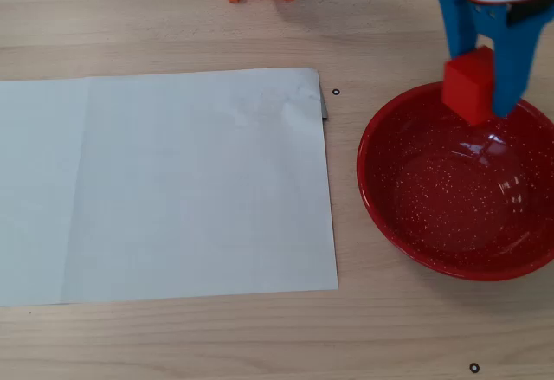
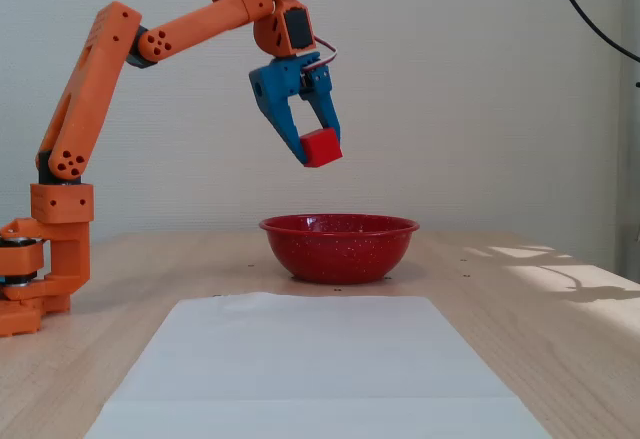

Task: Grasp the red cube and put it in the red bowl

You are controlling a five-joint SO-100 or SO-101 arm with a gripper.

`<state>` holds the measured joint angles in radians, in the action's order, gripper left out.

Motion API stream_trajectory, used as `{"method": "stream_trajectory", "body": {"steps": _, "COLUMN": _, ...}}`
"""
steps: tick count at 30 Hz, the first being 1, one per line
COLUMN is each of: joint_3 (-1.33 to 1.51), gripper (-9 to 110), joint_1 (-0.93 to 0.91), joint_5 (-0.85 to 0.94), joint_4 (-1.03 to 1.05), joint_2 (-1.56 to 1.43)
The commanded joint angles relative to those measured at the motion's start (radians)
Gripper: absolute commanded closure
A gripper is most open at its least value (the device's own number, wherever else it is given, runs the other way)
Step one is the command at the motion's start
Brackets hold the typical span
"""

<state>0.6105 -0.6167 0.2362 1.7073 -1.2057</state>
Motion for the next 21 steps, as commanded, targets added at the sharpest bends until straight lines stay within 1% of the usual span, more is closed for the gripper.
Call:
{"method": "stream_trajectory", "body": {"steps": 1, "joint_3": 0.009, "gripper": 101, "joint_1": -0.037, "joint_5": 0.029, "joint_4": -0.083, "joint_2": -0.078}}
{"method": "stream_trajectory", "body": {"steps": 7, "joint_3": 0.210, "gripper": 100, "joint_1": -0.067, "joint_5": 0.029, "joint_4": -0.255, "joint_2": -0.086}}
{"method": "stream_trajectory", "body": {"steps": 11, "joint_3": 0.319, "gripper": 73, "joint_1": -0.069, "joint_5": 0.025, "joint_4": -0.290, "joint_2": -0.098}}
{"method": "stream_trajectory", "body": {"steps": 15, "joint_3": 0.364, "gripper": 63, "joint_1": -0.064, "joint_5": 0.025, "joint_4": -0.272, "joint_2": -0.114}}
{"method": "stream_trajectory", "body": {"steps": 18, "joint_3": 0.356, "gripper": 60, "joint_1": -0.058, "joint_5": 0.028, "joint_4": -0.235, "joint_2": -0.127}}
{"method": "stream_trajectory", "body": {"steps": 21, "joint_3": 0.327, "gripper": 62, "joint_1": -0.048, "joint_5": 0.037, "joint_4": -0.196, "joint_2": -0.149}}
